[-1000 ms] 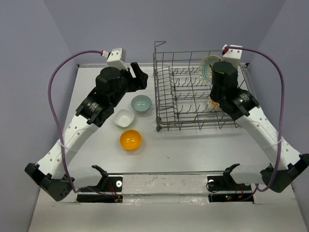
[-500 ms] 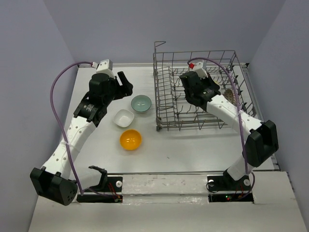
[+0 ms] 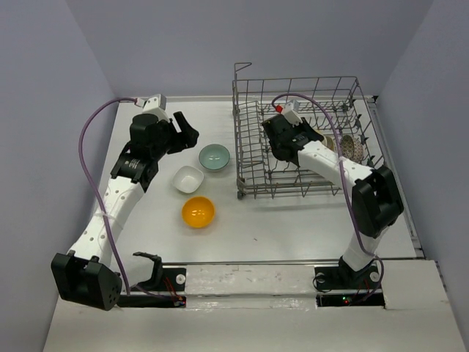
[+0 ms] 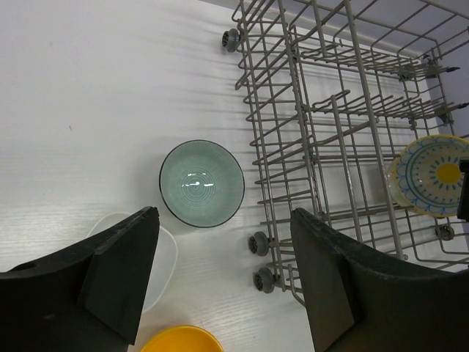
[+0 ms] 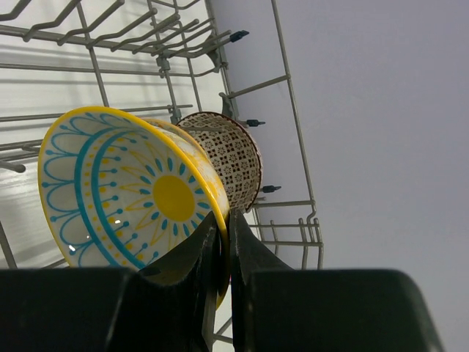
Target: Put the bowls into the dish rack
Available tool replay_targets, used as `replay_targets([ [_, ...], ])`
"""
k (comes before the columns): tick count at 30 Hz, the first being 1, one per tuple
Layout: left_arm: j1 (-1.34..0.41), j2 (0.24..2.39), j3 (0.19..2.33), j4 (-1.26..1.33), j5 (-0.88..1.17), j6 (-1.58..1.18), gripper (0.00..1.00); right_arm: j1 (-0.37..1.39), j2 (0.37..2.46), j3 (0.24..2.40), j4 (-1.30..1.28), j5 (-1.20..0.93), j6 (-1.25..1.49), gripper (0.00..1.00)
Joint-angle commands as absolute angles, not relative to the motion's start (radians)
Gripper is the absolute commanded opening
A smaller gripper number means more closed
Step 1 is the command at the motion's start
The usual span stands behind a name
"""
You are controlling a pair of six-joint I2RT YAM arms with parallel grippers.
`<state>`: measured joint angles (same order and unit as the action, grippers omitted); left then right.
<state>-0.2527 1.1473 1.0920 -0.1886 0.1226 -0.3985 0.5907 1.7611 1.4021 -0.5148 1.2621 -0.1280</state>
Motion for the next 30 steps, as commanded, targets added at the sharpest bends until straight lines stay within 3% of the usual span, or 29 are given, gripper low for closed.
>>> replay_targets([
  [1,-0.241,1.143,1.081,-0.126,0.164,-0.394,0.81,0.597,1.784,1.457,-0.483,1.305,-0.11,0.01],
  [30,-0.235,1.161,1.062,-0.109,0.19,-0.403,0.81,0.606,1.884,1.486,-0.534,1.24,-0.035,0.02],
])
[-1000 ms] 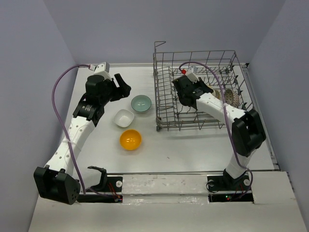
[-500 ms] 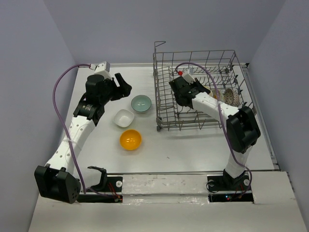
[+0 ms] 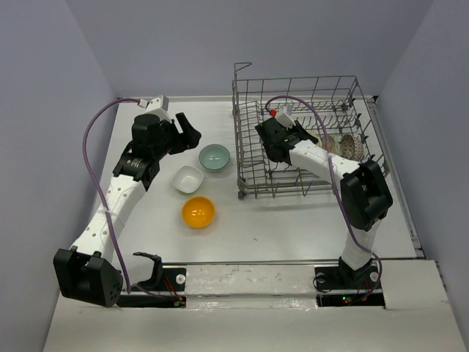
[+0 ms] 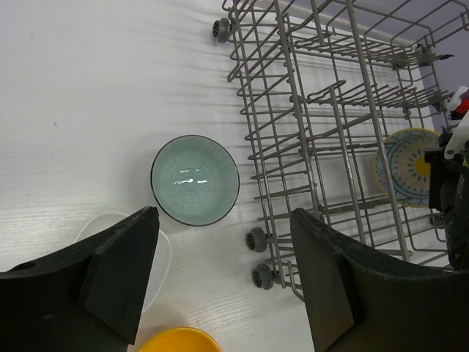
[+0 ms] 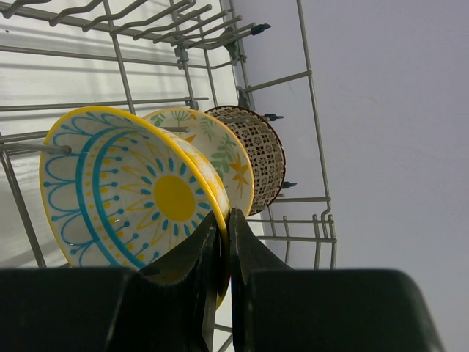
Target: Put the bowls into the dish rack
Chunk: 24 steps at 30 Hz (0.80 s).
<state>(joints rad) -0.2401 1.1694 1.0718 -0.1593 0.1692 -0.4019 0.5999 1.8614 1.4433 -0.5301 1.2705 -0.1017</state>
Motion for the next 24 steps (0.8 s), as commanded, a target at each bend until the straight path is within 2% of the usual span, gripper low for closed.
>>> replay_targets([
  [1,-0.235,1.161,1.06,-0.109,0.192,-0.405,0.81,0.606,1.89,1.489,-0.549,1.233,-0.026,0.02],
  [14,-0.235,1.155,1.055,-0.104,0.195,-0.407,0.81,0.615,1.913,1.512,-0.603,1.187,0.061,0.16],
  [24,-0.235,1.154,1.054,-0.104,0.196,-0.407,0.81,0.624,1.907,1.539,-0.641,1.152,0.11,0.33],
])
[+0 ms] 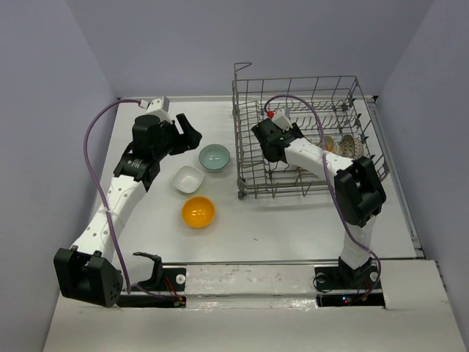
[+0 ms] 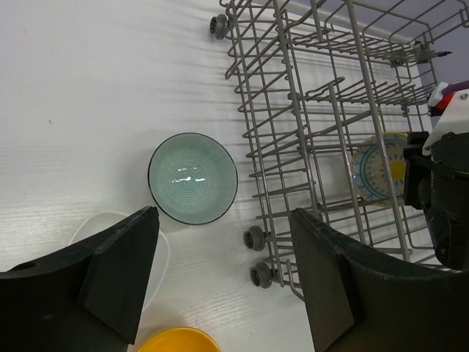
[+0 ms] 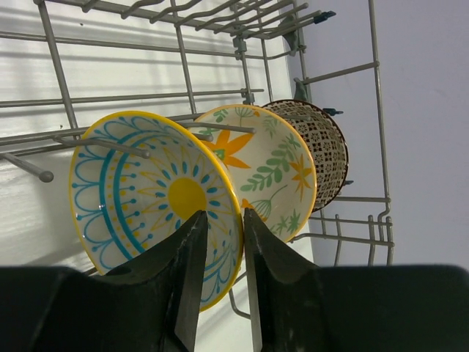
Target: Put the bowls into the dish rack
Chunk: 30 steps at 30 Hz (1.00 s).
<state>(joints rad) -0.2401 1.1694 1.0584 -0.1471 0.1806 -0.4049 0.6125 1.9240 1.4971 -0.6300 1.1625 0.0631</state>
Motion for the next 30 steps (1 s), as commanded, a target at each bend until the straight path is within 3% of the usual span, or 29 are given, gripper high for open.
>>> replay_targets([
  [1,-0.235,1.154,1.054,-0.104,0.196,-0.407,0.81,0.624,1.904,1.539,-0.643,1.151,0.113,0.34],
  [15,-0.236,1.163,1.039,-0.115,0.169,-0.426,0.81,0.624,1.773,1.548,-0.66,1.012,0.161,0.44],
  [22,-0.235,1.163,1.019,-0.172,0.017,-0.462,0.81,0.624,1.675,1.543,-0.655,0.934,0.198,0.46],
  [30,-0.229,1.161,0.93,-0.207,-0.123,-0.517,0.81,0.624,1.373,1.451,-0.569,0.691,0.261,0.49],
])
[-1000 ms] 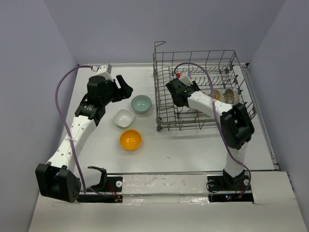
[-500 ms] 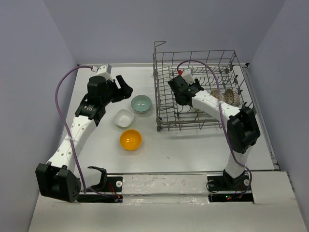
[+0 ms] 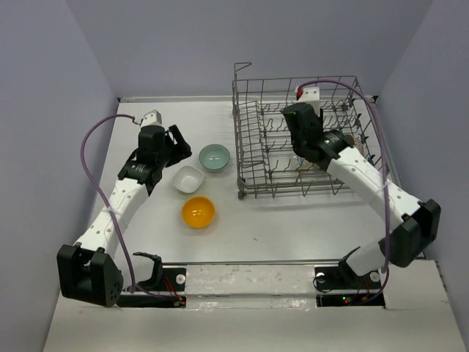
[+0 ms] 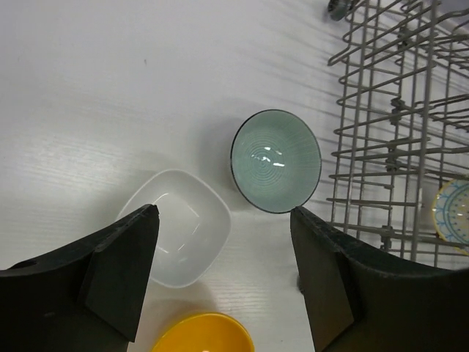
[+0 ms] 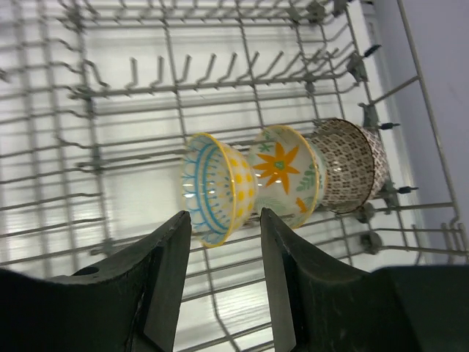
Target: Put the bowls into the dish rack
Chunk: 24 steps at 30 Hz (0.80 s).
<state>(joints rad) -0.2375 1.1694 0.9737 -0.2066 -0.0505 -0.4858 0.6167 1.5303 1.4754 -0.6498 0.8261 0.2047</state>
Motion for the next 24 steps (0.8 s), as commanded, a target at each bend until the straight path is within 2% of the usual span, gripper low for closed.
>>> replay_targets([
  [1,-0.229,1.167,0.925,-0.207,-0.112,-0.52,0.81,0.624,1.347,1.439,-0.546,0.661,0.265,0.49],
  [6,-0.225,1.215,0.893,-0.206,-0.083,-0.538,0.79,0.624,1.209,1.378,-0.508,0.528,0.296,0.5],
  [11,-0.227,1.264,0.894,-0.153,-0.005,-0.541,0.76,0.624,1.137,1.345,-0.494,0.482,0.307,0.51],
  [18,-0.235,1.431,1.069,-0.21,0.04,-0.531,0.7,0.624,1.127,1.322,-0.482,0.468,0.308,0.51],
  [24,-0.235,1.54,1.121,-0.212,0.074,-0.532,0.66,0.624,1.117,1.316,-0.472,0.457,0.304,0.51],
])
